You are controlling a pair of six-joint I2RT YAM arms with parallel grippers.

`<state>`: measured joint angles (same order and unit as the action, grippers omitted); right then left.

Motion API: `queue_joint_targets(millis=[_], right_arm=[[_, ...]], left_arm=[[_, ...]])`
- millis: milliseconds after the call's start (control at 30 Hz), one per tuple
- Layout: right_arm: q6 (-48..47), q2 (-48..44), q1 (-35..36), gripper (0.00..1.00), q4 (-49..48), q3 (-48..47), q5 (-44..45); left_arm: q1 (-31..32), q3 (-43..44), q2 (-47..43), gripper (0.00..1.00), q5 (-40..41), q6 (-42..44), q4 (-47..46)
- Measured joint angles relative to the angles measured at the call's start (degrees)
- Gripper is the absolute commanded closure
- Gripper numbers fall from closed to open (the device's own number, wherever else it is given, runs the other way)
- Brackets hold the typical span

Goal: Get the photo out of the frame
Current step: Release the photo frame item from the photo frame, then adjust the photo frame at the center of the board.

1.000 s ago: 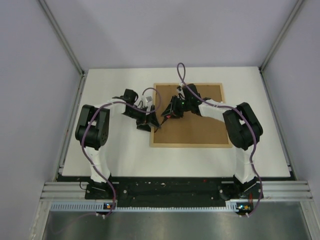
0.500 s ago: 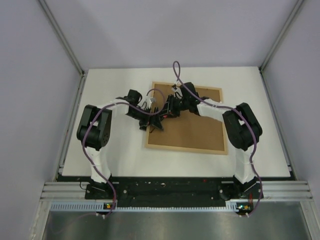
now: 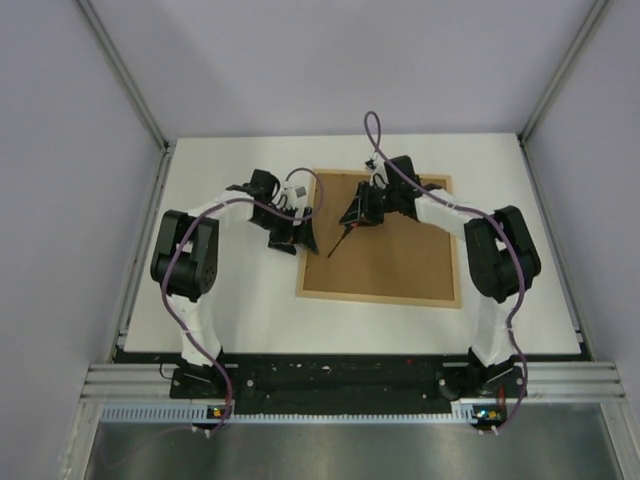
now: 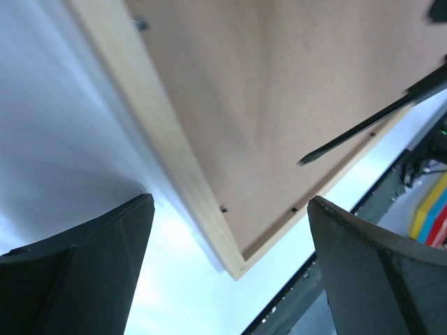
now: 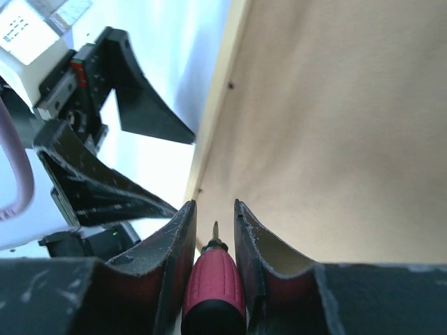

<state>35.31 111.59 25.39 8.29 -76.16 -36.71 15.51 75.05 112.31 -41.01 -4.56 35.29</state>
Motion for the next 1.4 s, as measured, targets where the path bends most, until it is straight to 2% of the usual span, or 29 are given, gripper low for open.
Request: queue_joint_targets(millis=[267,433,500,667,933,1300,1400], right_arm=[[-8.48,-6.71,-7.1,1.0,3.74,2.82,3.39],[-13.07,-12.44,-8.7,1.0,4.28,5.49,5.81],[-14.75,-14.45,-8.7,1.0,4.28,6.88,6.71],[-17.73,-17.86,-8.7,1.0,4.48,10.45,8.68],[-19.32,-20.04,-8.7,1.0,2.62,16.09,11.78],[-19.76,-21.46,-8.7,1.0,0.2,18.16,14.53],[-20.13,-22.43,-8.63,1.0,-0.63,18.43,14.86]], left_arm=[[-0.66,1.99,-0.79,0.02,11.39,1.38,1.33],[1.09,1.99,-1.46,0.22,18.99,1.77,2.01],[2.47,1.97,-1.55,0.26,22.38,1.81,2.1],[6.4,-0.07,-3.15,0.26,28.79,1.73,1.81],[9.2,-5.2,-7.63,0.22,31.98,1.4,1.29],[11.47,-4.48,-6.23,0.23,32.94,0.5,0.9],[12.33,-3.39,-5.57,0.26,33.0,0.07,1.14]])
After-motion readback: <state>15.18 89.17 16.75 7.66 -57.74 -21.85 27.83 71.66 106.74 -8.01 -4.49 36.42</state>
